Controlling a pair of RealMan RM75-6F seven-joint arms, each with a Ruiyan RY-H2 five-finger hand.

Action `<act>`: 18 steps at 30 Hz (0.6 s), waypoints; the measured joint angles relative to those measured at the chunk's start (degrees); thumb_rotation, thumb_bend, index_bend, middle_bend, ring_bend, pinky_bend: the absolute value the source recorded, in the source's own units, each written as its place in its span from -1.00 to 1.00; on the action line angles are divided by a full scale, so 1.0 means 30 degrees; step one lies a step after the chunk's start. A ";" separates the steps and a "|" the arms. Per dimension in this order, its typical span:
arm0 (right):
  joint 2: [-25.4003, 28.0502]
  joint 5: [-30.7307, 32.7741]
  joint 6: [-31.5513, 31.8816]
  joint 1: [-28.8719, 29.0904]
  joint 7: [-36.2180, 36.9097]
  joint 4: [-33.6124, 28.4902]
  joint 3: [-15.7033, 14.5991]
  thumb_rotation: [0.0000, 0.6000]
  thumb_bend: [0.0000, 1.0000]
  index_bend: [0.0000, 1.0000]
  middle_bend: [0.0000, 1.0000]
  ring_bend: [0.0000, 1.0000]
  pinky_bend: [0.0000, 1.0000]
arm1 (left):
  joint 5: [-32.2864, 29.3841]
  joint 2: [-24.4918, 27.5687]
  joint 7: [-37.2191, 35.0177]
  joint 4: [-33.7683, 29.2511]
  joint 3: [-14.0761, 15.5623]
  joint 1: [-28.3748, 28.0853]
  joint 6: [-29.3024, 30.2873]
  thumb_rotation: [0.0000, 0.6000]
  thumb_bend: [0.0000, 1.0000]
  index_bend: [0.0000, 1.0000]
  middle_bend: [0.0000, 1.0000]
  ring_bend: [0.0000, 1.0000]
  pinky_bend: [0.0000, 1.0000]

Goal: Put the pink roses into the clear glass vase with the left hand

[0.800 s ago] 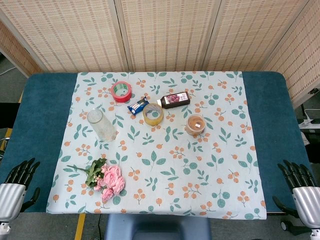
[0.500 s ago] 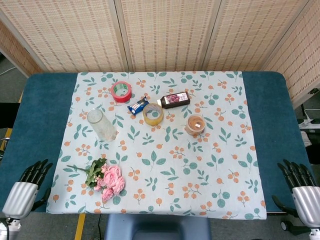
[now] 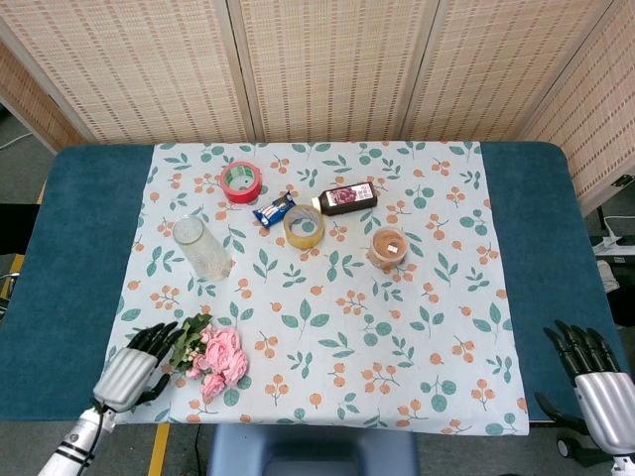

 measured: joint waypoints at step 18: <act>0.0161 0.0039 -0.0035 -0.0076 0.0174 -0.0049 0.0009 0.66 -0.59 -1.00 -1.00 -1.00 -1.00 | -0.3706 -0.1689 0.5411 -0.0407 -0.0621 -0.1744 -0.2859 1.00 -0.07 -0.39 -0.78 -1.00 -0.73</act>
